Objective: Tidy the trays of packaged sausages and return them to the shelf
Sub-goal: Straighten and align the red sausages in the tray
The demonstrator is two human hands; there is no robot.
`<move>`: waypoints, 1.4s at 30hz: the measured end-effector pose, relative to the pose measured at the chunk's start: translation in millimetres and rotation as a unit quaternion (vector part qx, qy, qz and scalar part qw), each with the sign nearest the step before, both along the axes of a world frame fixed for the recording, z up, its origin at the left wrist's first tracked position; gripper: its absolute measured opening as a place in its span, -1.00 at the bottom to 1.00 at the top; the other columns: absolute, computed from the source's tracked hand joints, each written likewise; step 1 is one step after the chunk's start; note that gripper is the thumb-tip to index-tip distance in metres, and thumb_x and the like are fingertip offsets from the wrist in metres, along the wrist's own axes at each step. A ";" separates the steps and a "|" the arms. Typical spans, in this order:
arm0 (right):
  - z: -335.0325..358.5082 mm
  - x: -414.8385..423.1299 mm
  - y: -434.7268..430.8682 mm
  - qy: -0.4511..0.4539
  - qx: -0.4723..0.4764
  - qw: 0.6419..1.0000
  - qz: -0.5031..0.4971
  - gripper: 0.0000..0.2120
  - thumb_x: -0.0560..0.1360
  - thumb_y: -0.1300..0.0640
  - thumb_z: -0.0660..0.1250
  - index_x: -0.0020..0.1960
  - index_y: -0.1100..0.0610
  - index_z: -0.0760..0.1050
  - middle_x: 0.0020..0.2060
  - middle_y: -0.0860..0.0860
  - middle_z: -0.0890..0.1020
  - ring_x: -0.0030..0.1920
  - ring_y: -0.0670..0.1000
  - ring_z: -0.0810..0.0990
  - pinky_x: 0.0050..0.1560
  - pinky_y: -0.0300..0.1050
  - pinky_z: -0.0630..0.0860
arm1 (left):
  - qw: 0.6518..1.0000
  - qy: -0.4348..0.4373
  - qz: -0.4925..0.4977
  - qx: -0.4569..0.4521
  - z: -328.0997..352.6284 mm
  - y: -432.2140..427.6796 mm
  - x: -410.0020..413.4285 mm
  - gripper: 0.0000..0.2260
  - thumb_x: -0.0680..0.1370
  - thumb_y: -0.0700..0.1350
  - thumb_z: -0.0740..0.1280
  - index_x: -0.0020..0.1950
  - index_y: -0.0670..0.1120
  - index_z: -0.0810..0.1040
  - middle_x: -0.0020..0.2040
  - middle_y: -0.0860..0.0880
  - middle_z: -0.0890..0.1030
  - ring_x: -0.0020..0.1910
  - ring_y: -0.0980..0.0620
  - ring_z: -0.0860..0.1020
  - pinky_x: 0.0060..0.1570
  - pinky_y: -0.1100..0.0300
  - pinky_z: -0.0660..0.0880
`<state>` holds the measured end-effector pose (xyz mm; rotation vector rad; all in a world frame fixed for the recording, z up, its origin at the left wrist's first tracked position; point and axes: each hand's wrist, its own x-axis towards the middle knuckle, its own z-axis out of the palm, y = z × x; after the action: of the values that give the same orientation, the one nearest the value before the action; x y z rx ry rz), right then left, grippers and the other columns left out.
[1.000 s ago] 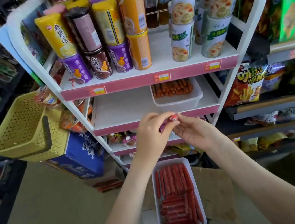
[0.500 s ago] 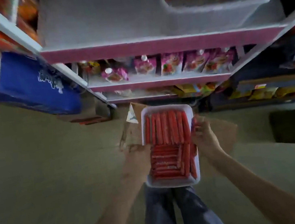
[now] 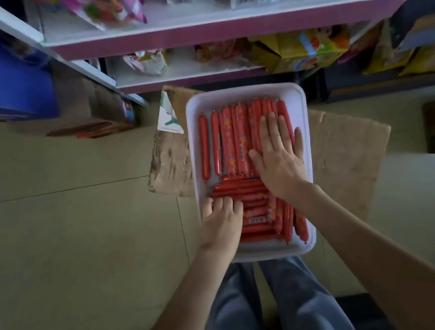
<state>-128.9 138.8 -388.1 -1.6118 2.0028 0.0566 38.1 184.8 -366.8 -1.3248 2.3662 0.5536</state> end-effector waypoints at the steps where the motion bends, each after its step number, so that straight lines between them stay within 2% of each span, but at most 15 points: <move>1: 3.7 -1.2 -1.2 -0.016 0.001 1.000 -0.007 -0.39 0.64 -0.11 -0.10 0.53 0.04 -0.35 0.54 0.01 -0.26 0.50 -0.04 -0.36 0.38 -0.07 -0.52 | 1.000 0.011 -0.005 -0.007 -1.0 -1.3 0.9 -0.75 0.24 -0.14 0.56 -0.16 -0.09 0.59 -0.27 -0.03 0.56 -0.26 -0.05 0.57 -0.01 0.00 0.52; 4: 27.5 -10.0 -1.0 -0.104 -0.005 0.995 0.003 -0.40 0.64 -0.05 0.05 0.56 0.00 -0.19 0.54 -0.05 -0.14 0.50 -0.10 -0.33 0.42 -0.12 -0.41 | 0.999 0.028 0.010 0.019 21.0 -13.1 1.5 -0.81 0.40 -0.07 0.48 -0.07 -0.10 0.56 -0.18 -0.05 0.59 -0.21 -0.06 0.59 -0.09 0.06 0.48; 8: 77.2 -18.8 15.3 -0.246 0.102 0.964 -0.005 -0.56 0.58 0.04 0.27 0.44 0.02 0.34 0.40 -0.01 0.38 0.45 0.02 0.24 0.50 -0.05 0.04 | 0.985 0.109 0.130 0.013 82.3 -35.8 9.9 -0.90 0.52 -0.19 0.35 0.02 -0.15 0.52 -0.07 -0.08 0.59 -0.17 -0.09 0.57 -0.19 0.12 0.44; 11: 140.3 -22.5 23.0 -0.327 0.148 0.931 -0.070 -0.70 0.56 0.17 0.31 0.27 0.00 0.51 0.16 -0.05 0.56 0.14 -0.10 0.53 0.25 -0.17 0.45 | 0.924 0.218 0.306 0.073 152.5 -58.4 19.6 -0.90 0.58 -0.16 0.29 0.04 -0.14 0.55 -0.13 0.03 0.57 -0.19 0.04 0.52 -0.25 0.37 0.34; 14: 217.7 -23.0 16.6 -0.378 0.043 0.909 -0.169 -0.78 0.52 0.28 0.33 0.07 0.02 0.59 -0.05 -0.02 0.65 -0.10 -0.19 0.62 -0.02 -0.25 0.54 | 0.857 0.303 0.394 0.135 216.2 -77.7 29.0 -0.94 0.57 -0.12 0.30 -0.06 0.01 0.56 -0.19 0.11 0.62 -0.20 0.08 0.61 -0.24 0.43 0.41; 17: 297.4 -21.6 6.9 -0.466 -0.063 0.840 -0.271 -0.85 0.52 0.32 0.32 -0.04 0.09 0.59 -0.19 0.05 0.69 -0.18 -0.04 0.66 -0.11 -0.18 0.56 | 0.751 0.420 0.473 0.190 275.9 -90.2 27.6 -0.92 0.58 -0.21 0.28 0.00 -0.12 0.57 -0.27 0.06 0.62 -0.33 0.22 0.62 -0.32 0.42 0.45; 20: 360.6 -20.0 -1.3 -0.516 -0.150 0.791 -0.294 -0.90 0.56 0.29 0.26 -0.08 0.19 0.55 -0.30 0.08 0.67 -0.26 0.00 0.64 -0.15 -0.17 0.59 | 0.602 0.539 0.531 0.255 322.5 -97.6 16.3 -0.84 0.57 -0.28 0.26 0.09 -0.34 0.53 -0.34 -0.02 0.64 -0.40 0.16 0.61 -0.31 0.36 0.53; 23: 402.5 -15.2 -7.1 -0.556 -0.205 0.740 -0.318 -0.83 0.60 0.28 0.20 -0.14 0.22 0.49 -0.32 0.06 0.64 -0.32 -0.02 0.61 -0.23 -0.19 0.58 | 0.464 0.640 0.542 0.287 359.2 -103.1 0.7 -0.91 0.57 -0.21 0.27 -0.02 -0.21 0.53 -0.26 -0.05 0.68 -0.28 0.07 0.65 -0.18 0.25 0.60; 25: 421.5 -12.9 -10.8 -0.603 -0.219 0.696 -0.322 -0.80 0.60 0.30 0.18 -0.19 0.21 0.45 -0.31 0.05 0.63 -0.31 -0.02 0.61 -0.20 -0.19 0.58 | 0.432 0.690 0.501 0.294 385.0 -104.8 -13.4 -0.90 0.59 -0.17 0.25 0.02 -0.15 0.53 -0.18 -0.04 0.69 -0.18 0.05 0.67 -0.13 0.23 0.59; 27: 433.9 -12.2 -15.0 -0.626 -0.217 0.682 -0.310 -0.81 0.59 0.31 0.17 -0.18 0.20 0.44 -0.28 0.08 0.63 -0.26 0.01 0.62 -0.14 -0.15 0.58 | 0.446 0.730 0.436 0.279 409.7 -105.3 -26.2 -0.88 0.60 -0.16 0.22 0.06 -0.13 0.53 -0.10 -0.07 0.68 -0.06 0.00 0.65 -0.06 0.20 0.58; 29: 446.4 -11.4 -18.8 -0.582 -0.228 0.730 -0.277 -0.84 0.58 0.30 0.22 -0.16 0.17 0.47 -0.22 0.11 0.64 -0.18 0.04 0.63 -0.08 -0.08 0.55 | 0.484 0.754 0.369 0.245 431.1 -106.1 -31.7 -0.90 0.61 -0.17 0.20 0.04 -0.10 0.51 -0.02 -0.08 0.67 0.06 -0.04 0.62 -0.01 0.15 0.57; 31: 466.3 -10.0 -22.1 -0.464 -0.259 0.822 -0.205 -0.89 0.55 0.23 0.31 -0.05 0.04 0.53 -0.10 0.02 0.66 -0.07 0.00 0.63 -0.01 -0.10 0.50 | 0.602 0.722 0.310 0.143 446.4 -109.3 -30.2 -0.93 0.62 -0.14 0.22 0.01 -0.01 0.49 -0.02 -0.01 0.67 0.04 0.00 0.63 -0.07 0.10 0.59; 34: 510.3 -2.2 -27.6 -0.385 -0.348 0.851 -0.075 -0.69 0.49 0.19 0.39 0.13 -0.13 0.47 0.09 -0.20 0.58 0.13 -0.20 0.53 0.15 -0.32 0.43 | 0.767 0.606 0.199 -0.071 462.3 -115.0 -29.2 -0.94 0.61 -0.08 0.23 0.02 0.06 0.47 -0.09 0.00 0.63 -0.13 0.03 0.61 -0.19 0.03 0.59; 38: 542.8 8.7 -29.5 -0.315 -0.449 0.836 -0.008 -0.77 0.46 0.30 0.39 -0.02 -0.01 0.54 -0.10 -0.13 0.60 -0.03 -0.17 0.56 0.04 -0.38 0.45 | 0.808 0.553 0.076 -0.188 478.5 -118.8 -37.5 -0.79 0.62 -0.08 0.21 0.22 -0.05 0.49 0.07 -0.03 0.59 0.05 0.01 0.54 -0.02 0.12 0.49; 42: 542.1 -0.5 -31.3 -0.449 -0.449 0.767 -0.093 -0.82 0.49 0.38 0.33 -0.12 0.10 0.53 -0.26 -0.08 0.60 -0.20 -0.18 0.59 -0.09 -0.33 0.50 | 0.831 0.513 0.083 -0.198 485.6 -121.6 -36.7 -0.80 0.57 0.05 0.27 0.13 -0.01 0.50 -0.05 0.07 0.55 -0.07 0.10 0.51 -0.10 0.20 0.46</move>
<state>-129.4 107.5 154.0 -1.4117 1.3717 -1.6469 1.3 63.2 118.8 -1.6910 3.3839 1.0797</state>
